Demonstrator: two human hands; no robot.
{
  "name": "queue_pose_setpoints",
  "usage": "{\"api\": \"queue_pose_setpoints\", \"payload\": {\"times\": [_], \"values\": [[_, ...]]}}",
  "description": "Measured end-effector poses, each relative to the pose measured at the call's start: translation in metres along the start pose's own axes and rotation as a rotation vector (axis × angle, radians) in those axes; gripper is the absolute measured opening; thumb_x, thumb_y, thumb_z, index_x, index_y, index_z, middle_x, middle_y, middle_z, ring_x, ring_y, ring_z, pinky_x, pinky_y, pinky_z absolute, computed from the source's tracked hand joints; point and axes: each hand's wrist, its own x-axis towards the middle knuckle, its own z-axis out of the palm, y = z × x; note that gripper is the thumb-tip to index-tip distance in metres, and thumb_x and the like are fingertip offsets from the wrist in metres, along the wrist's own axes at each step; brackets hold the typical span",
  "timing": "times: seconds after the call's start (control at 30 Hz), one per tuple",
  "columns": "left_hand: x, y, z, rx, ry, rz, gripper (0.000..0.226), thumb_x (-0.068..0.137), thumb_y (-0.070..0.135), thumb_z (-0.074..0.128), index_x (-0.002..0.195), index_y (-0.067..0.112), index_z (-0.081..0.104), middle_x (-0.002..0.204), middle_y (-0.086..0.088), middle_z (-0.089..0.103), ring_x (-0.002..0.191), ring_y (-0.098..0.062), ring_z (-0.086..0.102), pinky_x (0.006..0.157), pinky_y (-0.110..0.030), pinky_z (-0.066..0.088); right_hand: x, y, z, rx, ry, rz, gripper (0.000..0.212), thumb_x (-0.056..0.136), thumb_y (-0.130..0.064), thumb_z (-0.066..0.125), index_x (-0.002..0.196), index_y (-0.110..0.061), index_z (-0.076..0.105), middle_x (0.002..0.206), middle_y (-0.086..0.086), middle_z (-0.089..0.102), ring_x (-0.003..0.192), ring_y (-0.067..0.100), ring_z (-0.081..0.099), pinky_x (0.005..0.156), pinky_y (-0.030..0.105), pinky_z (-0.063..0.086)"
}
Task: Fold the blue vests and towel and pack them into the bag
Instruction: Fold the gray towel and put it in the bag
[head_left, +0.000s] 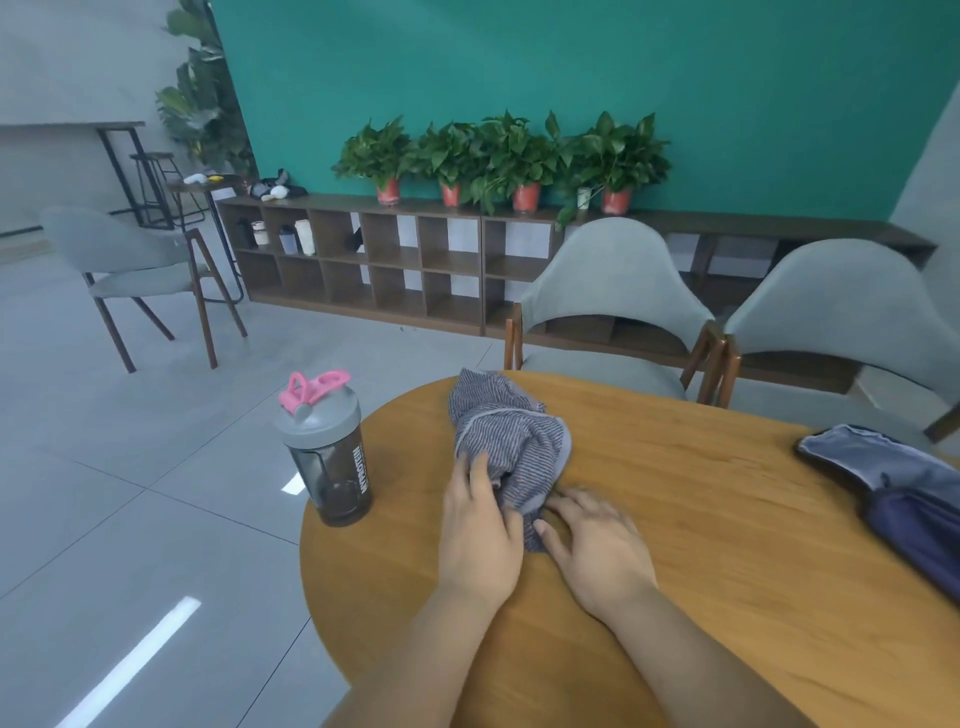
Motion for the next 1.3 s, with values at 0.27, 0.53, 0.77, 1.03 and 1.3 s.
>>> {"api": "queue_pose_setpoints", "payload": {"times": [0.27, 0.53, 0.77, 1.03, 1.3], "values": [[-0.015, 0.035, 0.003, -0.011, -0.202, 0.103, 0.024, 0.105, 0.031, 0.045, 0.127, 0.027, 0.055, 0.109, 0.003, 0.072, 0.104, -0.025, 0.067, 0.087, -0.038, 0.049, -0.004, 0.002, -0.038, 0.384, 0.024, 0.27, 0.038, 0.098, -0.051, 0.064, 0.122, -0.022, 0.066, 0.11, 0.004, 0.074, 0.113, 0.031, 0.065, 0.085, 0.032, 0.044], [-0.017, 0.055, 0.003, -0.003, 0.069, -0.084, 0.06, 0.097, 0.031, 0.066, 0.149, 0.02, 0.04, 0.136, -0.003, 0.045, 0.124, -0.023, 0.051, 0.103, -0.036, 0.048, -0.031, 0.029, -0.071, 0.407, 0.066, 0.363, 0.03, 0.087, -0.032, 0.071, 0.112, -0.038, 0.057, 0.082, -0.012, 0.068, 0.08, 0.018, 0.065, 0.068, 0.032, 0.045], [-0.006, 0.054, 0.001, -0.114, -0.232, -0.254, 0.07, 0.099, 0.027, 0.068, 0.16, 0.018, 0.034, 0.098, 0.012, 0.065, 0.1, -0.014, 0.064, 0.089, -0.031, 0.051, -0.047, 0.048, -0.093, 0.391, -0.08, 0.408, 0.038, 0.093, -0.053, 0.058, 0.125, -0.037, 0.07, 0.112, -0.01, 0.075, 0.107, 0.021, 0.067, 0.086, 0.029, 0.049], [-0.018, 0.072, -0.001, -0.063, -0.22, -0.164, 0.017, 0.099, 0.027, 0.065, 0.113, 0.028, 0.056, 0.113, 0.005, 0.057, 0.102, -0.018, 0.06, 0.09, -0.036, 0.053, -0.064, 0.053, -0.11, 0.441, 0.091, 0.391, 0.013, 0.085, -0.034, 0.076, 0.084, -0.027, 0.066, 0.077, -0.008, 0.07, 0.077, 0.016, 0.066, 0.068, 0.033, 0.052], [0.02, 0.106, -0.059, -0.202, 0.093, -0.024, 0.013, 0.106, 0.02, 0.045, 0.107, 0.032, 0.046, 0.097, 0.003, 0.066, 0.089, -0.026, 0.064, 0.08, -0.044, 0.055, -0.062, 0.062, -0.177, 0.596, 0.497, 0.475, 0.017, 0.103, -0.011, 0.049, 0.116, -0.022, 0.053, 0.095, 0.002, 0.061, 0.086, 0.027, 0.055, 0.077, 0.035, 0.04]]}}
